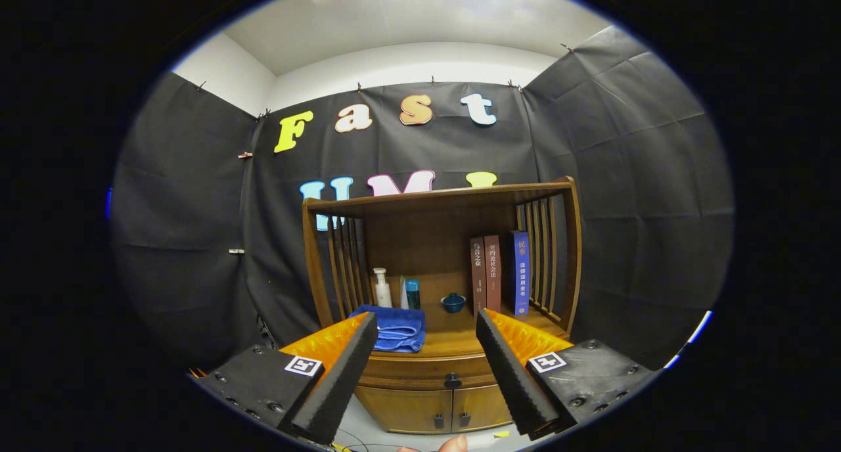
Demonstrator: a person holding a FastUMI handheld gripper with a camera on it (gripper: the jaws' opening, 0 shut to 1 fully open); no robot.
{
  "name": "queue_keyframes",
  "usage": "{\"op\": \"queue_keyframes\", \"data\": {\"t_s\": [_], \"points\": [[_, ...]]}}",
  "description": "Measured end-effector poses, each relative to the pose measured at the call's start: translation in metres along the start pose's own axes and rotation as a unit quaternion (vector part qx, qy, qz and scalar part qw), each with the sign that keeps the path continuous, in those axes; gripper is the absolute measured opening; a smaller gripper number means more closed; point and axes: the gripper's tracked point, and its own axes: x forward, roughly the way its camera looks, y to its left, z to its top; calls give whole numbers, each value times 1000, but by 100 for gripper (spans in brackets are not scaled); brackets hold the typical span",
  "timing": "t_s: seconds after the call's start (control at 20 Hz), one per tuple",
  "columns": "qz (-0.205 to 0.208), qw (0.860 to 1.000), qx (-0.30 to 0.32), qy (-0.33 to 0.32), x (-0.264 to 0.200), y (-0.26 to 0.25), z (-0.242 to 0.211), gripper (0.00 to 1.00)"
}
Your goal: Pull open the drawer, take out the items inside it, and place them on the countertop above the cabinet.
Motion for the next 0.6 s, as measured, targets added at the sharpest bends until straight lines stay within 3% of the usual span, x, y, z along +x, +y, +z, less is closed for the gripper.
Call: {"op": "queue_keyframes", "data": {"t_s": [0.2,0.6], "points": [[6,1000,9,-19,7,-5,-25,98],[-17,999,4,41,66,-45,-172,99]]}}
